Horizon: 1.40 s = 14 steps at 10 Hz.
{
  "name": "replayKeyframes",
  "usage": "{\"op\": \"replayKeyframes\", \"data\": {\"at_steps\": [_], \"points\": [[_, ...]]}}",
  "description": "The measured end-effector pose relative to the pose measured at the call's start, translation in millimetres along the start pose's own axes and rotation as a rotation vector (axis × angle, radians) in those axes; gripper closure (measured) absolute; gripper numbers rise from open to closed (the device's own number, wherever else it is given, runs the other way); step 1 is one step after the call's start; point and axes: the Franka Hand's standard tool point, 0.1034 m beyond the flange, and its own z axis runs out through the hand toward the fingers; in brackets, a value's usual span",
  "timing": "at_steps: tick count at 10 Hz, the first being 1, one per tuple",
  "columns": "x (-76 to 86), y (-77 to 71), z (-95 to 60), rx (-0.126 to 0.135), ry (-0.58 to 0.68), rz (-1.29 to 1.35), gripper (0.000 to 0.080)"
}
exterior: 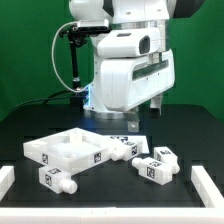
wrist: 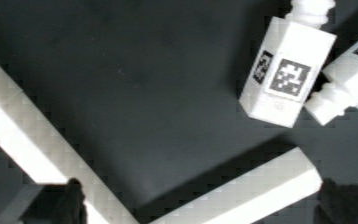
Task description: Assemble one leg
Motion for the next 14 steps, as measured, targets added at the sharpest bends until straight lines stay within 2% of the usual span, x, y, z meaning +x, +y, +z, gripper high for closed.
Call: {"op": "replayKeyframes", "data": {"at_steps": [7, 9, 10, 11, 13, 14], "points": [[0.5, 1.0, 0.3, -0.002, 0.011, -0.008, 0.015], [-1.2, 4.1, -5.1, -0.005, 0.01, 0.01, 0.015], [-3.8, -1.9, -0.6, -0.025, 0.021, 0.029, 0.015], [-7.4, -14.2, 10.8, -0.03, 0.024, 0.038, 0.015], [-10.1, -28.4, 41.4, -0.047, 0.037, 0.042, 0.015], [-12.0, -32.6, 52.7, -0.048, 0.039, 0.045, 0.015]]}}
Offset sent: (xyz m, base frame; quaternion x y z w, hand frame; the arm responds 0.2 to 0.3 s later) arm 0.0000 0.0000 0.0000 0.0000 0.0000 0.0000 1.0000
